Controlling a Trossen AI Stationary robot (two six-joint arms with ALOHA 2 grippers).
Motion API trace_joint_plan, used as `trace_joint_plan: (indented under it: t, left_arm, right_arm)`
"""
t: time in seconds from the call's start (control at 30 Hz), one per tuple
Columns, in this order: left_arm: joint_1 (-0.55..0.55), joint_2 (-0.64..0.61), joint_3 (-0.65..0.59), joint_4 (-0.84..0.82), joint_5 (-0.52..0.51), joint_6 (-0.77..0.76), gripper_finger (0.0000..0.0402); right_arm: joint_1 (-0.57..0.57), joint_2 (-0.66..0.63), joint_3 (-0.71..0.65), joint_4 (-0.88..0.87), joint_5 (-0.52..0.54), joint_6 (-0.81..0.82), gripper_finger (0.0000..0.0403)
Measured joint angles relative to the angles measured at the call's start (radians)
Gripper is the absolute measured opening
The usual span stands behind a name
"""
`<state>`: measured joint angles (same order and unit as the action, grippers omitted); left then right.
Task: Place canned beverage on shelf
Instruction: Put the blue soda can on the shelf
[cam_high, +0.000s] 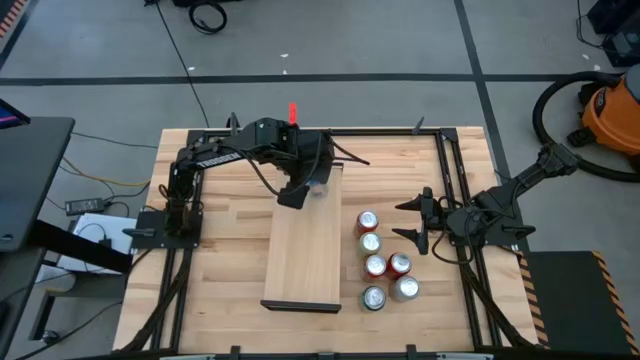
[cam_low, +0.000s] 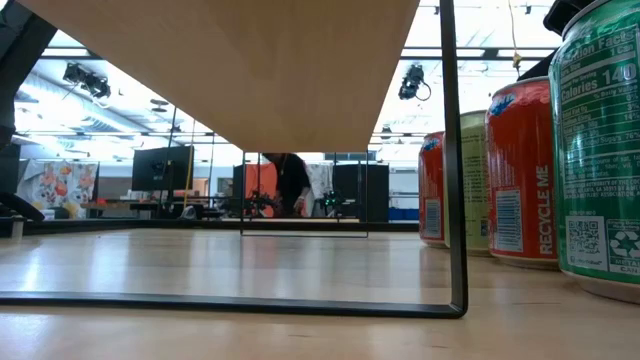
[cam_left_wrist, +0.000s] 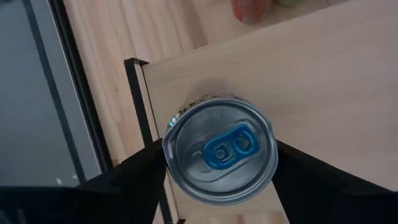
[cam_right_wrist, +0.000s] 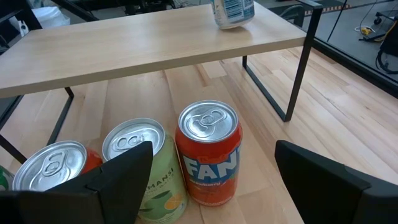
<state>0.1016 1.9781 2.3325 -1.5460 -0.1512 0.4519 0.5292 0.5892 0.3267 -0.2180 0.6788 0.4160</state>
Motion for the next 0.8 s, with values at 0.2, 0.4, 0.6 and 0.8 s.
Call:
trace_joint_plan:
  t: [0.2, 0.4, 0.6, 0.8]
  left_arm:
    - [0.001, 0.001, -0.001, 0.007, -0.008, 0.08, 0.0272]
    - [0.001, 0.001, -0.001, 0.007, -0.008, 0.088, 0.0272]
    - [0.001, -0.012, -0.004, -0.009, -0.009, 0.083, 0.0272]
    - [0.0, -0.056, -0.005, -0.035, -0.001, 0.036, 0.0272]
  right_arm:
    - [0.0, 0.0, -0.008, 0.016, 0.0, -0.004, 0.0348]
    - [-0.002, 0.0, -0.031, 0.049, 0.0, -0.019, 0.0348]
    - [-0.002, 0.0, -0.032, 0.075, 0.0, -0.033, 0.0348]
    - [-0.002, 0.0, -0.032, 0.081, 0.003, -0.033, 0.0348]
